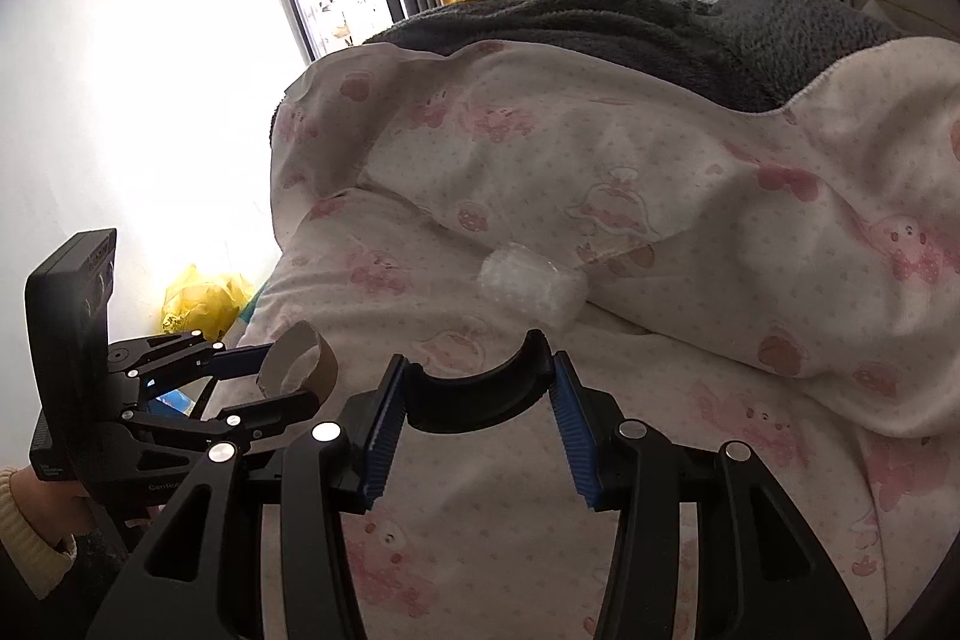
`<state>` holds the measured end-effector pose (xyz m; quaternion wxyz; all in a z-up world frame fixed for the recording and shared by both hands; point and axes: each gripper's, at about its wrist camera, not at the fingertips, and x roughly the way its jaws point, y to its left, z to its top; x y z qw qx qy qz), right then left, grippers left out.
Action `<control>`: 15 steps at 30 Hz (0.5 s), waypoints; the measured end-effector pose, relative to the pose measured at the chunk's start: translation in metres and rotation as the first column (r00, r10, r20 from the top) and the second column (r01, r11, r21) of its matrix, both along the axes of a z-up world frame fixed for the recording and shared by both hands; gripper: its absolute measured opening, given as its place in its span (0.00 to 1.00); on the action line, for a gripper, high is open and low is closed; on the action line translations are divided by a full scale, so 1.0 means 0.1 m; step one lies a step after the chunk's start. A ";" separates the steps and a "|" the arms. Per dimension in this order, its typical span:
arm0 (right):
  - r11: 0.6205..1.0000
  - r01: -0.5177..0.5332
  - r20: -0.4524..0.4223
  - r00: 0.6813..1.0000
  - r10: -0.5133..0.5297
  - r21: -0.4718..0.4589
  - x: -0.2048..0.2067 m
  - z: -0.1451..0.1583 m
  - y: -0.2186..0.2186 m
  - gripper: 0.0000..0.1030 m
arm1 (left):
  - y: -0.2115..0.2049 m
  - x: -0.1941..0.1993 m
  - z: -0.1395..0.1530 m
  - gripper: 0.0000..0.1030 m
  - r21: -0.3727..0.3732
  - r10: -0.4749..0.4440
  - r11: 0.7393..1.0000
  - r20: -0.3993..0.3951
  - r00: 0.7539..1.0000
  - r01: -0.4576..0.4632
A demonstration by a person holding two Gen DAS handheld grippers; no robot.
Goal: Collect trash
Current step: 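Carry the tape roll and black clip over the teal bin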
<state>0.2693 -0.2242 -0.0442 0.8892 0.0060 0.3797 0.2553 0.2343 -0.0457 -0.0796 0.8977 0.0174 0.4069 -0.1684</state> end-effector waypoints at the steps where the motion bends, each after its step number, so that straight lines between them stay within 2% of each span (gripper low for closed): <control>1: 1.000 -0.004 0.002 1.000 0.004 0.002 0.00 0.01 0.05 0.47 | 0.06 -0.03 0.00 0.48 0.004 0.006 1.000 0.001 1.000 -0.006; 10: 0.997 -0.078 0.029 0.997 0.077 0.020 -0.03 0.17 0.65 0.47 | 0.61 -0.19 0.04 0.48 0.019 0.089 0.996 0.016 0.996 -0.089; 15: 0.992 -0.126 0.043 0.991 0.124 0.030 -0.08 0.26 1.02 0.47 | 0.95 -0.26 -0.02 0.48 0.037 0.155 0.987 -0.007 0.988 -0.154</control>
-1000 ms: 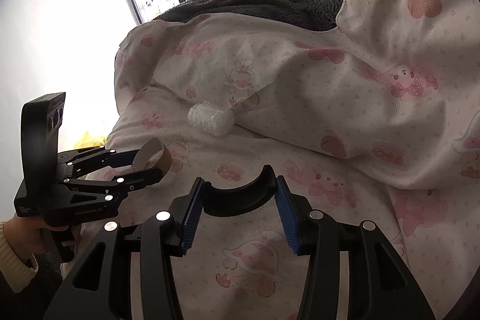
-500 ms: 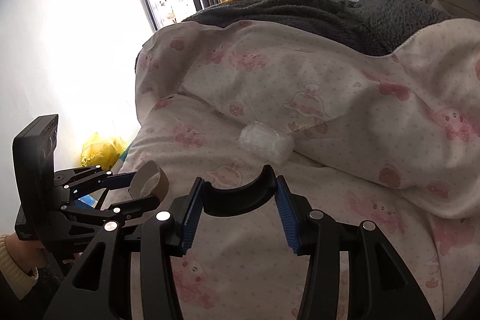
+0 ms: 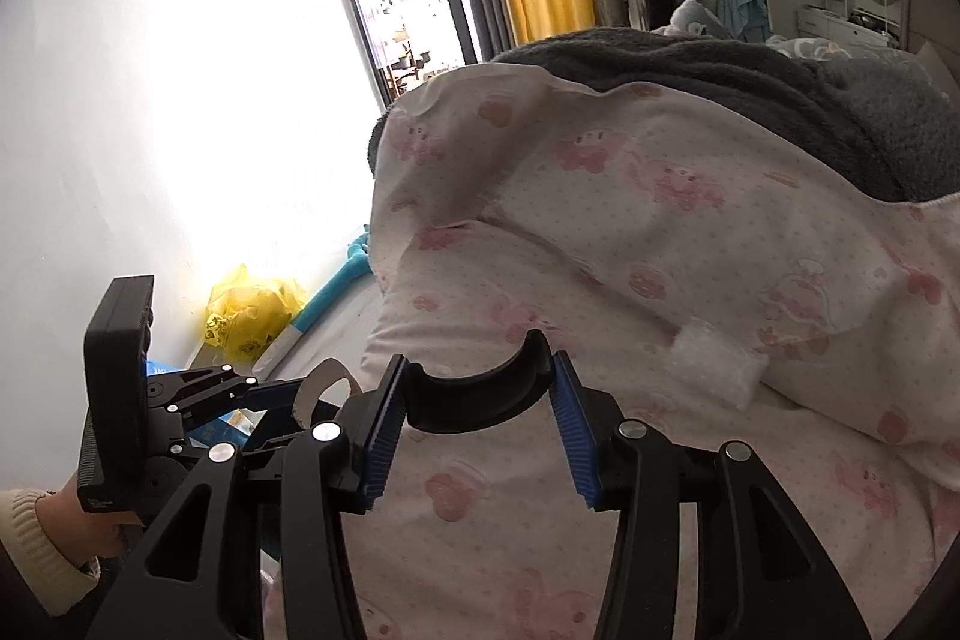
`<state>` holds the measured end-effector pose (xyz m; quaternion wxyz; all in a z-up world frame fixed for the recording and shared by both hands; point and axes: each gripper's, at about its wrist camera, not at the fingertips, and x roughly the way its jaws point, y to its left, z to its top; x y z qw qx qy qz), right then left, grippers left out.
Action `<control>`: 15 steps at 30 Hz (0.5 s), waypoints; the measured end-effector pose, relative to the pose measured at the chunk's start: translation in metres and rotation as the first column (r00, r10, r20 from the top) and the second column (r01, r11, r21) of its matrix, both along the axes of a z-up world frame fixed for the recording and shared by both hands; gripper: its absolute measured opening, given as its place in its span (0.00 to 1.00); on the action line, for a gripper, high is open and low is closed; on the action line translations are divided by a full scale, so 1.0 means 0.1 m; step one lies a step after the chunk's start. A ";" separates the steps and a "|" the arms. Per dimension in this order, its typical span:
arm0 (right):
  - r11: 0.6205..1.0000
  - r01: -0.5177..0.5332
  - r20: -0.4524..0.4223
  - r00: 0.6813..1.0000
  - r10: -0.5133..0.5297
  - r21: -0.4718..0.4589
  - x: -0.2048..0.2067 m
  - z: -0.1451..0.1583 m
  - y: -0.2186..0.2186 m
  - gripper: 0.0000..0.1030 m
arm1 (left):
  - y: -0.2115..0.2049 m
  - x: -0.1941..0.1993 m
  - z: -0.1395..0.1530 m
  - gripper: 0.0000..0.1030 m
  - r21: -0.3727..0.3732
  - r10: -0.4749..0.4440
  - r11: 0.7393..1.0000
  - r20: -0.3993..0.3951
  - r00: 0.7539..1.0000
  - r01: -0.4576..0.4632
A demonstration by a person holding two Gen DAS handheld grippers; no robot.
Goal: Collect trash
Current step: 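Carry the tape roll and black clip over the teal bin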
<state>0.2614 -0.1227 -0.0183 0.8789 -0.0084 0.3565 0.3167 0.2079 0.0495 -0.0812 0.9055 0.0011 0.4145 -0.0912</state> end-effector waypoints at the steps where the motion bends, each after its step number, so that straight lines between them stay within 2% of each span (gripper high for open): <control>1: 1.000 -0.008 0.001 1.000 0.008 0.001 -0.01 0.01 0.06 0.47 | 0.08 -0.01 -0.03 0.48 0.004 0.012 1.000 -0.014 1.000 -0.012; 10: 0.997 -0.080 -0.004 0.997 0.080 0.007 -0.08 0.00 0.65 0.47 | 0.62 -0.12 -0.29 0.48 0.038 0.099 0.995 -0.117 0.988 -0.095; 15: 0.993 -0.119 -0.017 0.993 0.119 0.000 -0.12 -0.03 0.96 0.47 | 0.91 -0.19 -0.52 0.48 0.051 0.146 0.989 -0.184 0.972 -0.139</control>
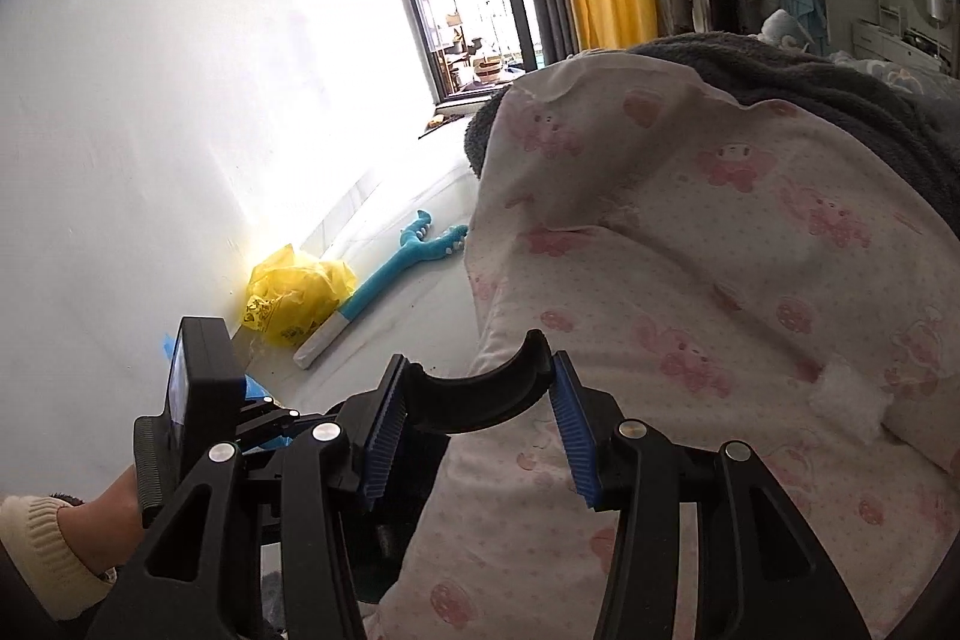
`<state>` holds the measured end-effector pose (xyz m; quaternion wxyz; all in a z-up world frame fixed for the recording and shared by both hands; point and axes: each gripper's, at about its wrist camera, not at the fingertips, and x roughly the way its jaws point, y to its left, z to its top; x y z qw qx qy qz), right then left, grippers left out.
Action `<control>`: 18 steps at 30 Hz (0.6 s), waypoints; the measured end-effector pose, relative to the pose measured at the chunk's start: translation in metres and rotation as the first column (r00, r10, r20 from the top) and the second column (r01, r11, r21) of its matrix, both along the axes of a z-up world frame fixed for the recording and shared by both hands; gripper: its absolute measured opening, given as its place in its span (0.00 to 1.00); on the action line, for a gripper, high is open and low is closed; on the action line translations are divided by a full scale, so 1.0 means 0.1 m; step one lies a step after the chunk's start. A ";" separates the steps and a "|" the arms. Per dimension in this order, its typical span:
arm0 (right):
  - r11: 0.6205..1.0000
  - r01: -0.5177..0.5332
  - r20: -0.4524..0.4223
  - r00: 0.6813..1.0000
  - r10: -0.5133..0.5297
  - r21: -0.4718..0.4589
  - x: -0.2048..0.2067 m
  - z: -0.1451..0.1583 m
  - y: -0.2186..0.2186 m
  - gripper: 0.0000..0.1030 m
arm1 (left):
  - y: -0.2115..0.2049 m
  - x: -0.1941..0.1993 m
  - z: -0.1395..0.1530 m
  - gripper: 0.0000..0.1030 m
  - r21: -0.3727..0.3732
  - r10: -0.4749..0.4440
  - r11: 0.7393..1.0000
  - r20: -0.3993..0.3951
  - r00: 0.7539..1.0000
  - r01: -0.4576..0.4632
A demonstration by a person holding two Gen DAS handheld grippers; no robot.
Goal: Collect trash
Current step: 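Carry the tape roll and black clip over the teal bin, then open both tools over the bin to drop the tape roll and clip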
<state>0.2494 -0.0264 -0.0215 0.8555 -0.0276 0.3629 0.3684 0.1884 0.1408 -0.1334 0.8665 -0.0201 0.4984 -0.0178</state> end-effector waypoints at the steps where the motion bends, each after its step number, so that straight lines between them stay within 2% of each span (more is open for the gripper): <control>1: 1.000 -0.006 -0.003 1.000 0.006 0.000 -0.01 0.00 0.05 0.47 | 0.04 -0.02 -0.04 0.48 -0.002 0.007 1.000 -0.012 1.000 -0.007; 8: 0.998 -0.054 -0.033 0.998 0.053 -0.017 -0.06 -0.08 0.42 0.47 | 0.28 -0.16 -0.43 0.48 0.001 0.018 1.000 -0.128 0.992 -0.018; 16: 0.995 -0.095 -0.063 0.994 0.093 -0.034 -0.12 -0.18 0.83 0.47 | 0.49 -0.31 -0.66 0.49 -0.023 0.026 0.999 -0.224 0.974 -0.032; 18: 0.994 -0.103 -0.070 0.993 0.100 -0.041 -0.14 -0.21 0.93 0.47 | 0.53 -0.36 -0.68 0.56 -0.024 0.034 0.999 -0.234 0.972 -0.041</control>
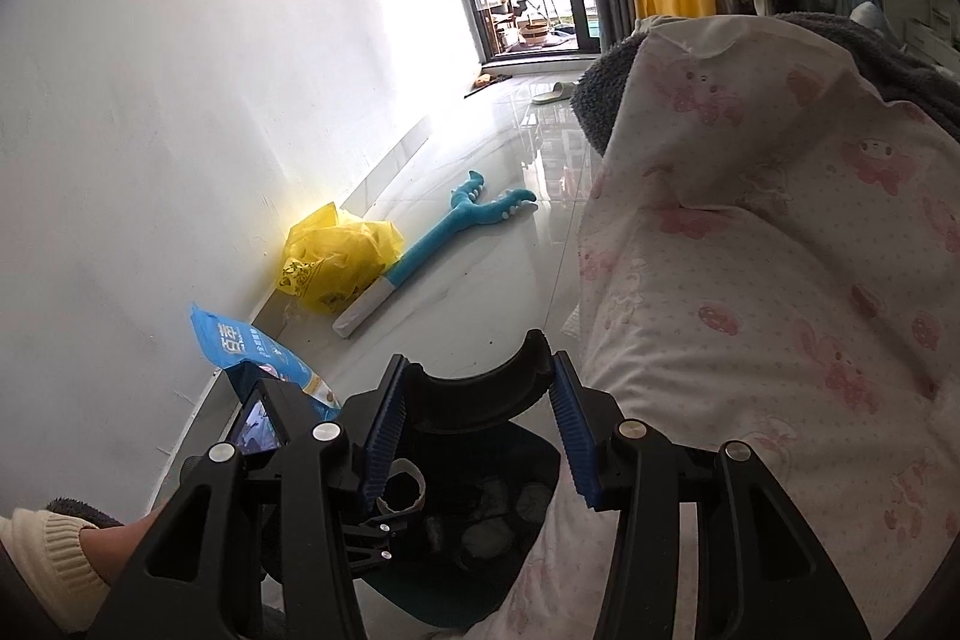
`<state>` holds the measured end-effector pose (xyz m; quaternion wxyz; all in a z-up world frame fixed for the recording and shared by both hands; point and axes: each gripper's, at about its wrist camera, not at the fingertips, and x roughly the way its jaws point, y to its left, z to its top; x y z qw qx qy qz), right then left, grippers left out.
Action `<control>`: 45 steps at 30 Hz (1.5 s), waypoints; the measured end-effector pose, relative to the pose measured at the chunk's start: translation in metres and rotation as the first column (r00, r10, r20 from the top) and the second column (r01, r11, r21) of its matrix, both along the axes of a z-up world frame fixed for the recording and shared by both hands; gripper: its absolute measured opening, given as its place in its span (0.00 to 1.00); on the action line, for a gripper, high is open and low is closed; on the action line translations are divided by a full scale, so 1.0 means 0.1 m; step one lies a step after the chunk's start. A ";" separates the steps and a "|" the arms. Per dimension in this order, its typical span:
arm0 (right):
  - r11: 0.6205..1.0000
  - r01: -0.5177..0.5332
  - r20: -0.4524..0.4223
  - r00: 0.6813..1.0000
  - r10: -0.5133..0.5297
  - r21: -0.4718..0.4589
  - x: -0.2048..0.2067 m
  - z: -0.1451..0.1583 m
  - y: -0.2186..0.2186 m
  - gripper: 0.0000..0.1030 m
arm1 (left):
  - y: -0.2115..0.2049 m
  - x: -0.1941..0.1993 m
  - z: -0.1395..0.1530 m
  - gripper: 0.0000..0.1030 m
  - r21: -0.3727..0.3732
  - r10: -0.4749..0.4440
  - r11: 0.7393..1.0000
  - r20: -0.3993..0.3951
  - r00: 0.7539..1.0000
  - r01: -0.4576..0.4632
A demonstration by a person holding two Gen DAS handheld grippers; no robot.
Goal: Collect trash
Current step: 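Open both tools over the bin to drop the tape roll and clip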
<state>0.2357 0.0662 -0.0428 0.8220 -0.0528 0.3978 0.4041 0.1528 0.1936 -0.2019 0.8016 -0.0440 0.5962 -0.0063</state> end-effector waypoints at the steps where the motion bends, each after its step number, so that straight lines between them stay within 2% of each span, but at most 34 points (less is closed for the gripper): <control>1: 1.000 -0.002 -0.002 1.000 0.002 -0.004 -0.01 -0.01 0.03 0.47 | 0.04 -0.03 0.00 0.59 -0.003 0.009 1.000 -0.001 1.000 -0.009; 2: 1.000 -0.004 -0.006 1.000 0.004 -0.010 -0.02 -0.03 0.09 0.47 | 0.09 -0.04 -0.01 0.63 -0.007 0.016 1.000 0.001 1.000 -0.016; 9: 0.998 -0.020 -0.043 0.999 0.017 -0.053 0.00 -0.21 0.36 0.47 | 0.36 -0.17 0.14 0.71 -0.035 0.066 0.997 0.057 0.996 -0.064; 14: 0.995 -0.035 -0.073 0.997 0.028 -0.096 -0.03 -0.39 0.55 0.47 | 0.55 -0.31 0.37 0.74 -0.056 0.101 0.994 0.155 0.983 -0.093; 20: 0.988 -0.044 -0.119 0.992 0.026 -0.148 -0.03 -0.68 0.74 0.47 | 0.72 -0.44 0.65 0.78 -0.065 0.133 0.991 0.271 0.953 -0.120; 24: 0.977 -0.061 -0.168 0.985 0.026 -0.203 -0.05 -1.01 0.86 0.47 | 0.79 -0.50 0.86 0.78 -0.056 0.149 0.989 0.334 0.931 -0.138; 34: 0.944 -0.091 -0.233 0.972 0.016 -0.316 -0.12 -1.58 0.95 0.47 | 0.79 -0.53 1.46 0.78 -0.101 0.183 0.983 0.476 0.860 -0.152; 36: 0.944 -0.099 -0.271 0.963 0.012 -0.313 -0.13 -1.68 0.94 0.50 | 0.75 -0.57 1.55 0.78 -0.084 0.167 0.986 0.501 0.849 -0.144; 38: 0.946 -0.109 -0.291 0.957 0.016 -0.306 -0.17 -1.76 0.92 0.62 | 0.72 -0.60 1.61 0.78 -0.086 0.158 0.987 0.518 0.841 -0.133; 40: 0.943 -0.111 -0.291 0.957 0.016 -0.313 -0.22 -1.79 0.89 0.68 | 0.73 -0.61 1.67 0.78 -0.096 0.165 0.986 0.529 0.832 -0.134; 45: 0.943 -0.140 -0.261 0.964 0.059 -0.303 -0.32 -1.60 0.82 0.69 | 0.65 -0.57 1.80 0.78 -0.121 0.176 0.984 0.562 0.808 -0.129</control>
